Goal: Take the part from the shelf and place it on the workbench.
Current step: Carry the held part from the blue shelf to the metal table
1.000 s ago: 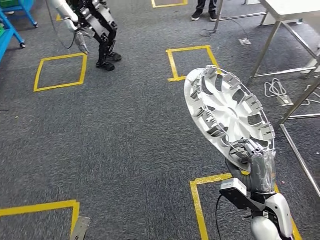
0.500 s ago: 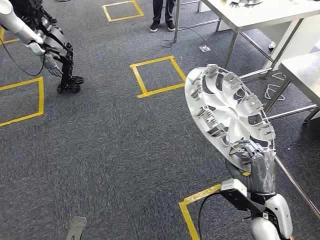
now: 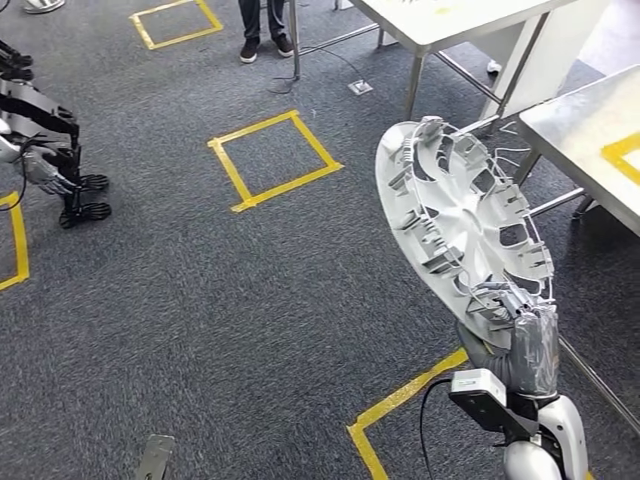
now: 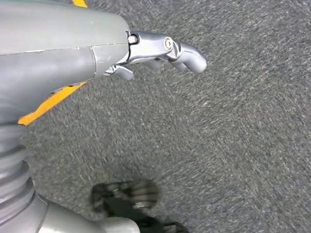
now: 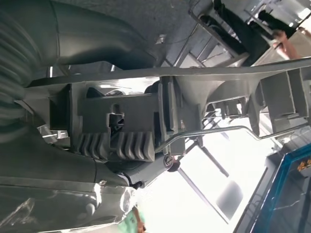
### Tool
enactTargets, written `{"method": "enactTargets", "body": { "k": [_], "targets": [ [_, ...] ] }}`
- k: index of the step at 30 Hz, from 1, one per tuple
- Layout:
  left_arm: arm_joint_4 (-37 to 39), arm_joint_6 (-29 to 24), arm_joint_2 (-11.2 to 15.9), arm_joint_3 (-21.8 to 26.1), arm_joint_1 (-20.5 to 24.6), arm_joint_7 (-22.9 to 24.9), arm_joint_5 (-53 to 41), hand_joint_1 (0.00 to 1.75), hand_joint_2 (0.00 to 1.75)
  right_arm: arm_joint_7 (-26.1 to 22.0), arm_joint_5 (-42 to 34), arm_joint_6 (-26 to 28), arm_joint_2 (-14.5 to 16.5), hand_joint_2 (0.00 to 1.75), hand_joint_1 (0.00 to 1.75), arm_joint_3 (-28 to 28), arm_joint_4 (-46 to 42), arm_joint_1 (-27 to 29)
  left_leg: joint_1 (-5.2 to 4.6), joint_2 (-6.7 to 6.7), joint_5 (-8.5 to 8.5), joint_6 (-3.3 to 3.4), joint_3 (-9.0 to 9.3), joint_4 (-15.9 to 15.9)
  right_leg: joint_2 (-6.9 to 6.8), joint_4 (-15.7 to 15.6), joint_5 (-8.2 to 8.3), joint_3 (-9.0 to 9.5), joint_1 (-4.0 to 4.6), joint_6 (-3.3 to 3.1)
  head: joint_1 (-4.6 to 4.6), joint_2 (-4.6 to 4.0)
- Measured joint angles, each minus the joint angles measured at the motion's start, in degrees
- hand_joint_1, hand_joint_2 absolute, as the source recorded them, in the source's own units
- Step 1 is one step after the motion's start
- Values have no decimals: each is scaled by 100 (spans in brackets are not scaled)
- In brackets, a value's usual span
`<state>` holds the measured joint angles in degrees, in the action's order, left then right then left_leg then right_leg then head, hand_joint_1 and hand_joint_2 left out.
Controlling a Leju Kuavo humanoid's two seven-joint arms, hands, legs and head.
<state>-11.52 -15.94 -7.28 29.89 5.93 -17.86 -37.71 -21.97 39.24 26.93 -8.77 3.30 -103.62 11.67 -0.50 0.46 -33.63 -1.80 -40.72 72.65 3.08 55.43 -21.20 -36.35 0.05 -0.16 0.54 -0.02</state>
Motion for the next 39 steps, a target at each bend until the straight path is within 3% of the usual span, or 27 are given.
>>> {"method": "enactTargets", "body": {
  "k": [1, 2, 4, 5, 6, 7, 9, 10, 12, 14, 15, 16, 17, 18, 21, 23, 25, 27, 29, 30, 31, 32, 34, 36, 38, 39],
  "targets": [
    [0, -1, 6, 12, -7, -4, 1, 0, 175, -9, -9, 3, 18, 175, 175, 0, -10, 17, 37, -6, 112, -39, -109, -98, 82, 17, -45, 36, -27, 29, 0, 0],
    [0, -3, 11, 26, -8, -10, 1, 0, 175, -18, -16, 6, 35, 175, 175, 0, -18, 30, 78, -36, 378, -83, -111, -360, 163, 41, -97, 79, -57, 64, -1, 0],
    [0, -9, 17, 51, -6, -24, 5, 0, 175, -36, -25, 10, 62, 175, 175, 1, -46, 42, 187, -272, 989, -161, 63, -1132, 323, 129, -216, 139, -111, 160, -14, 0],
    [0, -12, 18, 62, -1, -33, 9, 0, 175, -52, -31, 22, 71, 175, 175, 2, -70, 45, 222, -396, 1170, -161, 147, -1417, 399, 170, -271, 143, -134, 212, -25, 0],
    [-1, -19, 21, 68, 4, -44, 14, 0, 175, -69, -43, 38, 79, 175, 175, 4, -92, 53, 238, -486, 1244, -133, 197, -1577, 468, 198, -317, 136, -154, 266, -38, 0],
    [-1, -24, 23, 72, 12, -52, 20, 0, 175, -87, -57, 57, 89, 175, 175, 6, -112, 72, 228, -495, 1235, -74, 218, -1628, 531, 206, -346, 126, -174, 311, -49, 0],
    [-2, -35, 29, 78, 23, -65, 28, 0, 175, -116, -80, 82, 108, 175, 175, 12, -135, 127, 203, -398, 1253, 34, 261, -1605, 619, 161, -372, 134, -209, 389, -49, 0],
    [-2, -37, 32, 81, 27, -67, 32, 0, 175, -129, -86, 85, 114, 175, 175, 18, -142, 152, 200, -345, 1255, 80, 288, -1619, 572, 175, -396, 137, -209, 410, -43, 0],
    [-2, -40, 44, 91, 29, -74, 35, 0, 175, -146, -96, 85, 117, 175, 175, 29, -146, 168, 185, -240, 1237, 160, 341, -1644, 235, 511, -611, 15, -175, 421, -15, 0],
    [-2, -39, 49, 102, 20, -80, 39, 0, 175, -152, -103, 84, 122, 175, 175, 36, -147, 165, 139, -118, 1198, 220, 386, -1644, -117, 1279, -1000, -344, -141, 423, 14, 0],
    [-2, -38, 48, 105, 13, -80, 41, 0, 175, -154, -104, 84, 126, 175, 175, 39, -147, 164, 118, -47, 1180, 237, 404, -1642, -183, 1643, -1143, -528, -137, 428, 19, 0],
    [-2, -37, 46, 107, 8, -80, 43, 0, 175, -156, -104, 84, 129, 175, 175, 45, -147, 164, 103, 24, 1163, 247, 422, -1641, -211, 1840, -1187, -631, -135, 434, 20, 0],
    [-2, -36, 44, 109, 6, -80, 46, 0, 175, -157, -104, 83, 131, 175, 175, 51, -147, 165, 94, 91, 1146, 248, 440, -1639, -232, 1809, -1122, -618, -132, 437, 22, 0],
    [-2, -36, 43, 111, 7, -81, 49, 0, 175, -157, -104, 83, 132, 175, 175, 58, -147, 166, 90, 155, 1129, 241, 463, -1637, -269, 1538, -962, -474, -129, 434, 23, 0],
    [-2, -26, 36, 120, 9, -86, 76, 0, 175, -162, -104, 82, 137, 175, 175, 78, -151, 143, 59, 305, 1085, 181, 530, -1603, -612, 398, -472, 177, -101, 397, 36, 0],
    [-2, 4, 36, 153, 6, -89, 138, 0, 175, -169, -108, 81, 150, 175, 175, 89, -157, 122, 39, 403, 1083, 124, 551, -1577, -690, 209, -367, 276, -75, 359, 42, 0],
    [-2, 34, 36, 202, 10, -101, 190, 0, 175, -175, -110, 79, 163, 175, 175, 98, -165, 124, 60, 473, 1069, 62, 554, -1567, -548, 217, -310, 225, -75, 294, 39, 0],
    [-2, 43, 39, 239, 15, -121, 210, 0, 175, -178, -109, 74, 184, 175, 175, 103, -169, 118, 81, 303, 834, 3, 479, -1355, -428, 197, -246, 183, -98, 221, 30, 0],
    [-2, 42, 42, 264, 10, -131, 215, 0, 175, -179, -107, 70, 206, 175, 175, 104, -170, 101, 89, 76, 362, -28, 242, -687, -305, 190, -187, 126, -108, 182, 11, 0],
    [-2, 41, 41, 275, 6, -131, 214, 0, 175, -179, -105, 69, 212, 175, 175, 104, -169, 94, 89, 37, 158, -29, 110, -307, -235, 190, -154, 89, -103, 172, 2, 0],
    [-2, 40, 40, 286, 5, -131, 214, 0, 175, -179, -104, 68, 219, 175, 175, 105, -169, 87, 89, 25, 41, -26, 36, -44, -157, 191, -115, 46, -98, 169, -2, 0],
    [-2, 40, 40, 297, 8, -131, 214, 0, 175, -179, -104, 68, 225, 175, 175, 105, -168, 81, 89, 19, 34, -15, 58, 15, -77, 191, -73, 1, -95, 174, -3, 0],
    [-2, 38, 40, 317, 27, -131, 214, 0, 175, -179, -104, 68, 232, 175, 175, 104, -167, 72, 92, -46, 257, 24, 421, -471, 91, 191, 18, -92, -99, 203, -5, 0],
    [-2, 35, 38, 336, 59, -131, 213, 0, 175, -179, -102, 66, 236, 175, 175, 107, -167, 59, 102, -306, 455, 72, 893, -1220, 239, 204, 112, -184, -100, 262, -8, 1],
    [-2, 34, 32, 345, 86, -131, 211, 0, 175, -179, -100, 63, 238, 175, 175, 117, -166, 48, 81, -454, 529, 127, 1062, -1545, 346, 176, 221, -249, -118, 341, -25, 1],
    [-2, 34, 28, 348, 88, -131, 210, 0, 175, -180, -99, 62, 240, 175, 175, 123, -163, 54, 63, -395, 578, 164, 1042, -1551, 398, 137, 283, -268, -136, 385, -37, 1]
  ]
}}
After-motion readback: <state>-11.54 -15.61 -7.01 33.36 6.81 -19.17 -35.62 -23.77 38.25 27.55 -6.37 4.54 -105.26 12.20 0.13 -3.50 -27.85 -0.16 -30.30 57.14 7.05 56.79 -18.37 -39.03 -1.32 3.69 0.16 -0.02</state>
